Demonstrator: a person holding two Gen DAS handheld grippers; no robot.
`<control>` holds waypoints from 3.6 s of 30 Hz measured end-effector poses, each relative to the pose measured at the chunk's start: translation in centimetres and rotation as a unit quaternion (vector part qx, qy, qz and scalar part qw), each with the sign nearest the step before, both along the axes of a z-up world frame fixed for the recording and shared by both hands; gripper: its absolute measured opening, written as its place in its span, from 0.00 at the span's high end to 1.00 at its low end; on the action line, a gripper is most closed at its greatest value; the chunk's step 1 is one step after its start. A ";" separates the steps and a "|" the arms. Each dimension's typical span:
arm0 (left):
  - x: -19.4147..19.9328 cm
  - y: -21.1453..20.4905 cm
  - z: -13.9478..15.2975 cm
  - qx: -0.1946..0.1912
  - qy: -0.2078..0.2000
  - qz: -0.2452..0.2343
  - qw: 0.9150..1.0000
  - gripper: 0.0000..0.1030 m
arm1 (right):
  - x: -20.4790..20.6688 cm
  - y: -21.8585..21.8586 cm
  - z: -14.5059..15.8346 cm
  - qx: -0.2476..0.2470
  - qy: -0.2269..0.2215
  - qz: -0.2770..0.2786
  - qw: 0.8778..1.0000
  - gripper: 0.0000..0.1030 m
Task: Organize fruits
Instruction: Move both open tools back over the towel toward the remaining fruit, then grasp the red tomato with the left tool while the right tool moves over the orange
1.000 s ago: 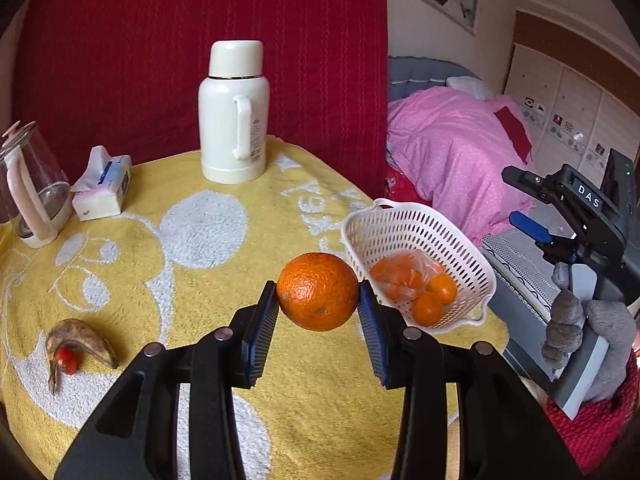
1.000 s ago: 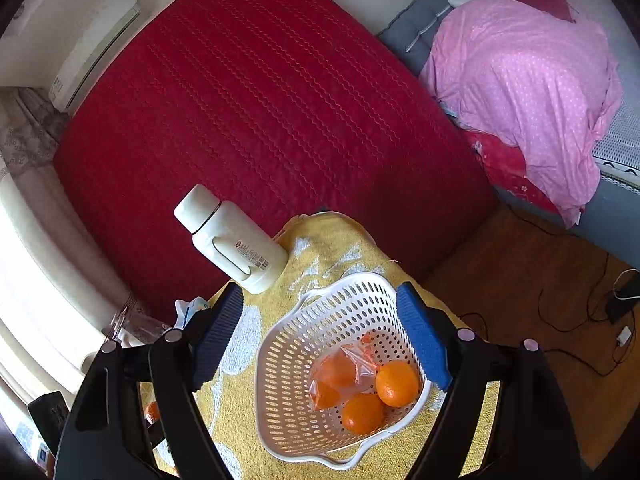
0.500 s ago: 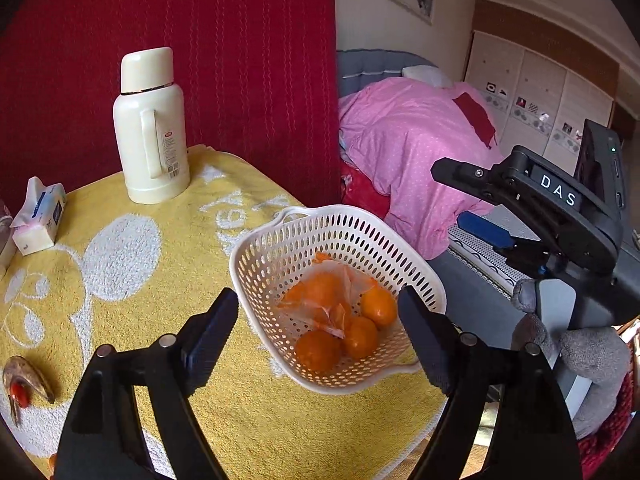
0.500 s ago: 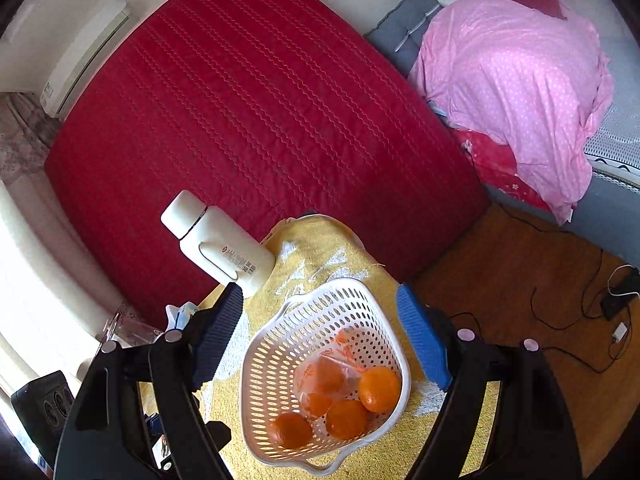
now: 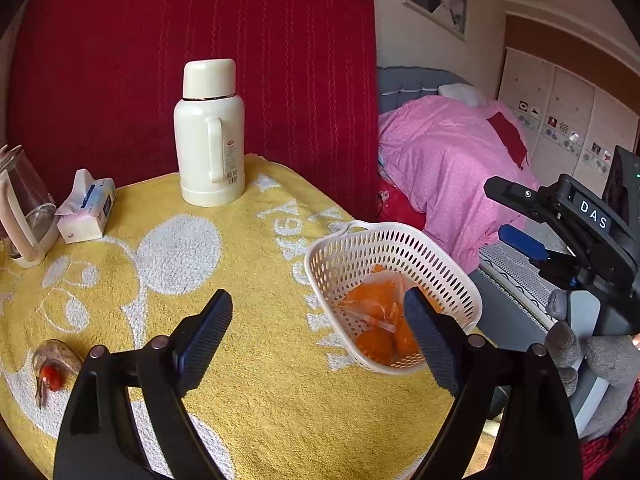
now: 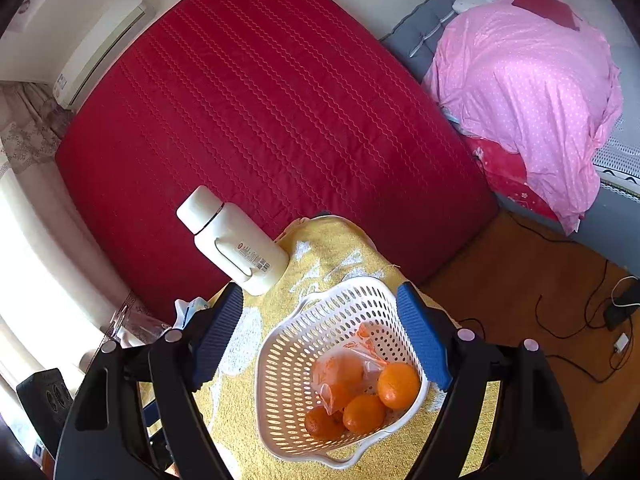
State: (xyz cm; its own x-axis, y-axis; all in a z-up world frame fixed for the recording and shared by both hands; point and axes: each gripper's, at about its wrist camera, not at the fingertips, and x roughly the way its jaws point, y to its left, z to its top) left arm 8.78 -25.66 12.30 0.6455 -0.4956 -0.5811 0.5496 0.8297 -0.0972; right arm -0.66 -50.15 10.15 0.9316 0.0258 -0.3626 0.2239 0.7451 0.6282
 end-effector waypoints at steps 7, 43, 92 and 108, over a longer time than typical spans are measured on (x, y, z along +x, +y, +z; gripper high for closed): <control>-0.8 1.6 0.5 0.020 -0.035 0.034 0.999 0.11 | 0.1 1.1 0.4 -0.007 -0.005 0.013 1.000 0.22; -2.6 12.0 -0.7 0.035 -0.039 0.154 0.987 0.10 | 0.3 4.6 1.4 -0.032 -0.014 0.061 0.998 0.21; -4.1 27.1 -6.2 0.053 0.040 0.264 0.962 0.20 | 2.5 23.3 -3.2 -0.127 0.053 0.302 0.943 0.21; -3.1 25.8 -9.9 0.062 0.091 0.224 0.968 0.23 | 3.2 25.2 -5.4 -0.131 0.087 0.327 0.932 0.21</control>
State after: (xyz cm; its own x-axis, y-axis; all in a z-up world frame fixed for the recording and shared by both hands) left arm 5.66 0.18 2.35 0.6606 -0.1075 -0.7430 0.1140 0.9926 -0.0422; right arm 2.54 -24.98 4.78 0.6747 0.4569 -0.5797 -0.2507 0.8805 0.4023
